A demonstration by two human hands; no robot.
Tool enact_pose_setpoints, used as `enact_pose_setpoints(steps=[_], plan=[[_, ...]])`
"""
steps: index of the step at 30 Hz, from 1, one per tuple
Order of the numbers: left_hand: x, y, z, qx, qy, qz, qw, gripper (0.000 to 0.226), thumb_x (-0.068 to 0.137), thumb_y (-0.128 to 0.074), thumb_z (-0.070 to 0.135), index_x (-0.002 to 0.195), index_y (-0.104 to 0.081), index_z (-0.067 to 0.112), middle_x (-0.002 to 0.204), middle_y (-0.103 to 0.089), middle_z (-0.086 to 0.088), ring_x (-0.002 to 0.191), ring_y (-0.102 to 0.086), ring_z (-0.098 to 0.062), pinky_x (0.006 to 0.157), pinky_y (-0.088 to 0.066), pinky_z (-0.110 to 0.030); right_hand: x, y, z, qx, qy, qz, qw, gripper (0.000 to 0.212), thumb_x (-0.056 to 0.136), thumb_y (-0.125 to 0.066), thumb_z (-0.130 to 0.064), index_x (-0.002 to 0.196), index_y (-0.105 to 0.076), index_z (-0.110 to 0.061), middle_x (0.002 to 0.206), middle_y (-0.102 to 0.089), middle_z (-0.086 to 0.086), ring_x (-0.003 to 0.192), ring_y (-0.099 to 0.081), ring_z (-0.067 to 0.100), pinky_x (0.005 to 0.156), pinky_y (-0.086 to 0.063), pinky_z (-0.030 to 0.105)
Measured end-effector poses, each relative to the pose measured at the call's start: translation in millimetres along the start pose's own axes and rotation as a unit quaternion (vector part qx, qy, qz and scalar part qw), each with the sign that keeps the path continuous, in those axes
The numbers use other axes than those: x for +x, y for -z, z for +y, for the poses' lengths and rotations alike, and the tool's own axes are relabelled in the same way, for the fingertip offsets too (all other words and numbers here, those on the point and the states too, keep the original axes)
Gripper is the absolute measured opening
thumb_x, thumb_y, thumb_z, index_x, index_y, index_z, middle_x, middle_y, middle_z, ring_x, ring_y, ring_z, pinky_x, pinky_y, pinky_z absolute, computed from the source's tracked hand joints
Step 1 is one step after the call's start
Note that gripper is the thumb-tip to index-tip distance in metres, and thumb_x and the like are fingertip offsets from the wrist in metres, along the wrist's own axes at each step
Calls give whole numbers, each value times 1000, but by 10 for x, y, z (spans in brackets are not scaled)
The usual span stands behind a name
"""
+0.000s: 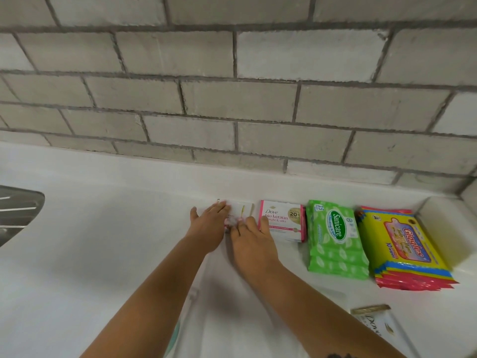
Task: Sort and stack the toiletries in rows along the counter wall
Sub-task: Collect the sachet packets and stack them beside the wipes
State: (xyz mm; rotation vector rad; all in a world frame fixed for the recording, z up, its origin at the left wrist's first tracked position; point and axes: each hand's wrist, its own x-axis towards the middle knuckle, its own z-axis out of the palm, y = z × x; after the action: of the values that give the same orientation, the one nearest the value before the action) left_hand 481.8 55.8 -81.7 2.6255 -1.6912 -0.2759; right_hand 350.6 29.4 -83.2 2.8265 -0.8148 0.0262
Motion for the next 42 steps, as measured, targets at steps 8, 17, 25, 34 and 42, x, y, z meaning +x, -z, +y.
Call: enact_pose_setpoints(steps=[8,17,25,34,42], plan=[[-29,33,42,-5,7,-10,1000,54,100,-31,17,150,-12,18,159,-7,4,147,-7,-10,115,-5,-53,-14,9,-8,27,-3,-1,1000,49,98,-32,-19,144,-26,-5,145,-34,16,135,-23,33,114,-4,52],[-237,97,62,-55,27,57,996,61,98,-30,6,151,-6,21,160,-3,6,148,-2,-13,117,-2,-52,-168,168,24,84,-20,23,996,52,93,-41,-15,143,-30,-12,147,-36,8,135,-24,29,111,-2,52],[-1049,208,143,-210,41,160,964,43,93,-54,21,136,-48,22,139,-51,-1,126,-49,-19,108,-34,-30,-804,363,24,185,-47,56,980,45,89,-45,-30,134,-44,-28,134,-52,-8,127,-36,20,98,-3,42],[-2210,102,371,-271,97,72,955,34,81,-72,25,113,-63,24,120,-62,2,102,-59,-13,85,-41,-19,-1687,549,-107,226,-27,48,972,36,89,-49,-35,125,-51,-33,128,-56,-10,121,-41,19,96,-14,38],[-3079,-128,582,-254,113,-137,951,47,56,-89,34,94,-62,29,104,-58,9,100,-55,-8,86,-47,-24,-2179,569,-50,254,-17,64,965,35,92,-48,-38,127,-49,-34,131,-54,-12,121,-40,15,91,-10,34]])
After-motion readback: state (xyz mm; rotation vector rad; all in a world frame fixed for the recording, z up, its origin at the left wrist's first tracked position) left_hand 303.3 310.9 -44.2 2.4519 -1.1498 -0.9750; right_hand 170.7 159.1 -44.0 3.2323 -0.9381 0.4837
